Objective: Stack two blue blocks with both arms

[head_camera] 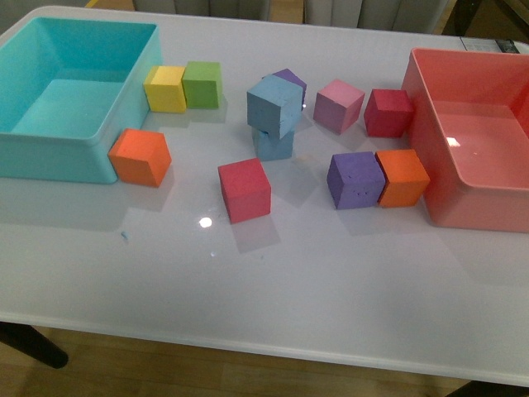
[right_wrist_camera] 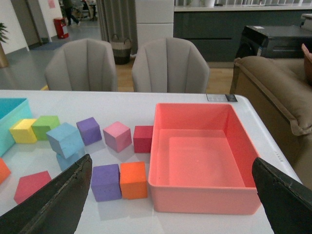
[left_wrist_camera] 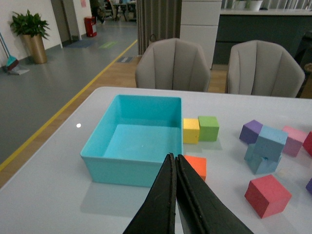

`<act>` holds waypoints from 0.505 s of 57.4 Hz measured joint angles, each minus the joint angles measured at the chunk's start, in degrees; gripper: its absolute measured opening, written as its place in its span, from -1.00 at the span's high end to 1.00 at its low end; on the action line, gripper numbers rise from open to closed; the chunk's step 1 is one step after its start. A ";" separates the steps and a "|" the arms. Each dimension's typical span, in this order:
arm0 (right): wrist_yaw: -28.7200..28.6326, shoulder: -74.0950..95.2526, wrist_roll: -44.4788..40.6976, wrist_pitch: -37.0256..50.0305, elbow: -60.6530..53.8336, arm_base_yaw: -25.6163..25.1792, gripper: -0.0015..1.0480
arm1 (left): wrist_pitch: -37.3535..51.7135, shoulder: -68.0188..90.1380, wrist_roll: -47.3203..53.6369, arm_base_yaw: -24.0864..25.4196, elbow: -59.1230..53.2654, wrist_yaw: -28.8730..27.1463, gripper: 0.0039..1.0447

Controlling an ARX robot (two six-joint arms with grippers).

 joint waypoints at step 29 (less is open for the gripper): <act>-0.02 0.00 0.00 0.00 0.00 0.00 -0.83 | -0.31 -0.79 -0.02 0.00 0.00 0.00 0.37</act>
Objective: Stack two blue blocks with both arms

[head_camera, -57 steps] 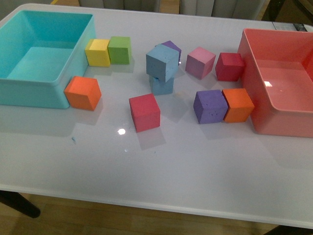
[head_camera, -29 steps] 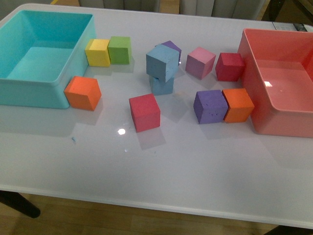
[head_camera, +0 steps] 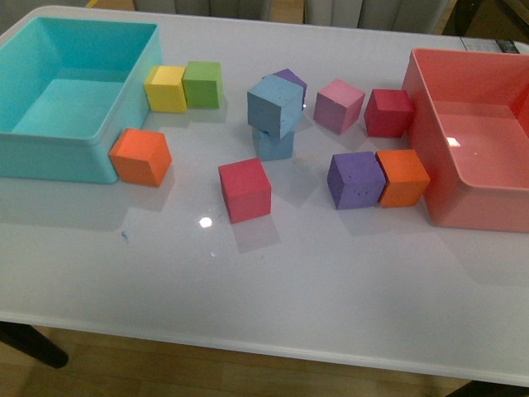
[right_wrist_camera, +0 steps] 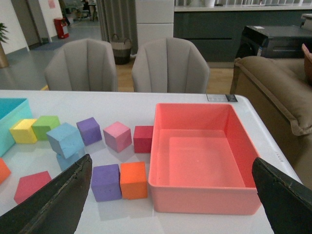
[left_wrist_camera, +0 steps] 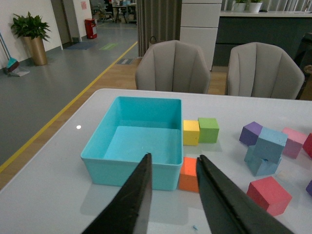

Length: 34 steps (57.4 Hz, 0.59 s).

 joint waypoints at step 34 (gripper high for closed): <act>0.00 0.00 0.00 0.00 0.00 0.00 -0.83 | 0.00 0.00 0.02 0.00 0.00 -0.02 -0.84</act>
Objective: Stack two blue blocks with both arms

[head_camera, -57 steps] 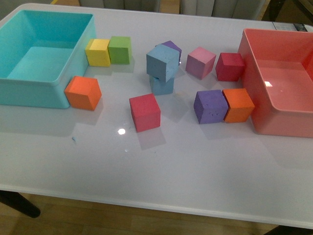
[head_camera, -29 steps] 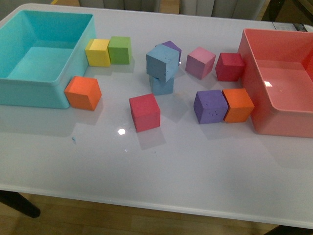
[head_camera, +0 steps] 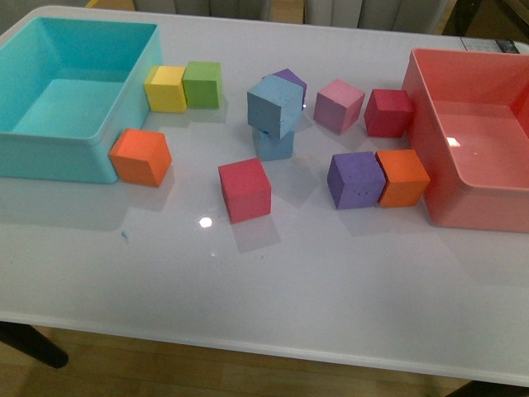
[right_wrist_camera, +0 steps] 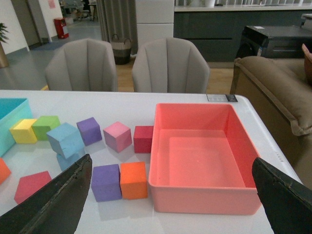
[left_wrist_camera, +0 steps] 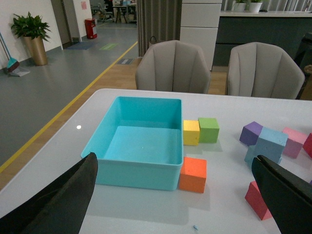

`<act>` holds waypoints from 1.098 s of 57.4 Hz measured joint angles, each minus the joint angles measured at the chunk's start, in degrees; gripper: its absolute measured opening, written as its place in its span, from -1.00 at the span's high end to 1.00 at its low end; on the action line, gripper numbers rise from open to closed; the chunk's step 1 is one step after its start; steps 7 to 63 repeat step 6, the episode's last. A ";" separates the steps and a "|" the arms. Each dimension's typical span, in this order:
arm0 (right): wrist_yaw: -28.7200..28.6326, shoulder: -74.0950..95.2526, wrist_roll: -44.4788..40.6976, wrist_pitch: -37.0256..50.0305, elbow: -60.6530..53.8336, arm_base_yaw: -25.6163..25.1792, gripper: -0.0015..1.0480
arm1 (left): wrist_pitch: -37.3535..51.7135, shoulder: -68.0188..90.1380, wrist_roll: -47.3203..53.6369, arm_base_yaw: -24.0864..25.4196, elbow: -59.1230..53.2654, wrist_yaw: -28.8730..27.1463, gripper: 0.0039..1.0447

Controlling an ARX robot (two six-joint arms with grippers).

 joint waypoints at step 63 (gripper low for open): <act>0.00 0.00 0.00 0.00 0.00 0.00 -0.83 | 0.00 0.00 0.00 0.00 0.00 0.02 -0.84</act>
